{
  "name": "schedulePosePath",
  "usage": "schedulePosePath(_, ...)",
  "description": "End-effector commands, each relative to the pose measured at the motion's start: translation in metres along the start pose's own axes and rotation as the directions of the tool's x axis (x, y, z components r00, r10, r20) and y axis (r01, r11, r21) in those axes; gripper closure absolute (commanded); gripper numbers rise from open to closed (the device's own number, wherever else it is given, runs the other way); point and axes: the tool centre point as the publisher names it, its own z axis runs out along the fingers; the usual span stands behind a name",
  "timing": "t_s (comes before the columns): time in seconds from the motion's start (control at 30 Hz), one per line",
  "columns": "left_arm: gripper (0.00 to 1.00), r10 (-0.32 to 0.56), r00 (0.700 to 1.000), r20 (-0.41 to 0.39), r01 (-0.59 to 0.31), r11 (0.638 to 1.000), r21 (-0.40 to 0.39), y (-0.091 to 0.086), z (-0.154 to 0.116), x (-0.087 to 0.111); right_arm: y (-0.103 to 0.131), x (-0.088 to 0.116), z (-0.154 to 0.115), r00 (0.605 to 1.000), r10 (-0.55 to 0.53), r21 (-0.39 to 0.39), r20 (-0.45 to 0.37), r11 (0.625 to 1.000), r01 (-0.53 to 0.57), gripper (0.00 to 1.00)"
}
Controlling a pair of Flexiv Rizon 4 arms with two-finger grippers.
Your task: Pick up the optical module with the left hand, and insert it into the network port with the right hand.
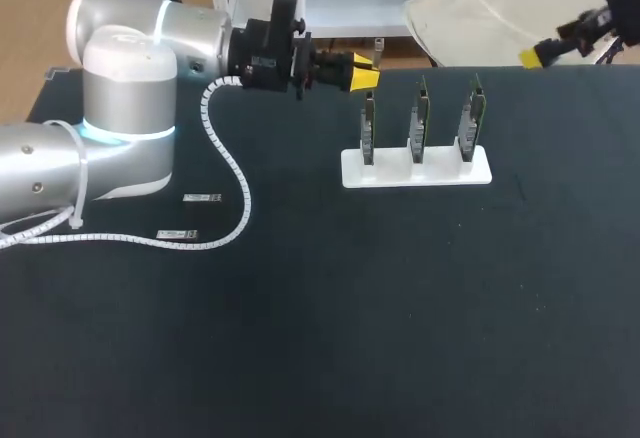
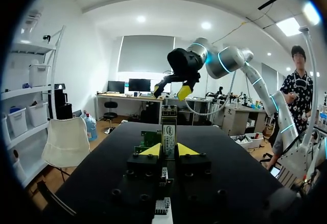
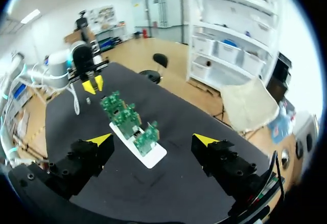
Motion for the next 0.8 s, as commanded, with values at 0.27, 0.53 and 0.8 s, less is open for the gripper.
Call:
schedulePosePath(0.27,1.0,0.0,1.0,-0.001,0.0,1.0,-0.003,-0.0005,0.0001,0.0002,0.0061,-0.0126,0.0134,1.0,0.008,-0.247,0.015,0.969,-0.005,0.0)
schedulePosePath(0.53,1.0,0.0,1.0,-0.001,0.0,1.0,-0.003,-0.0005,0.0001,0.0002,0.0061,-0.0126,0.0134,1.0,0.008,-0.247,0.015,0.969,-0.005,0.0)
schedulePosePath(0.8,1.0,0.0,1.0,-0.001,0.0,1.0,-0.003,-0.0005,0.0001,0.0002,0.0061,-0.0126,0.0134,1.0,0.008,-0.247,0.015,0.969,-0.005,0.0)
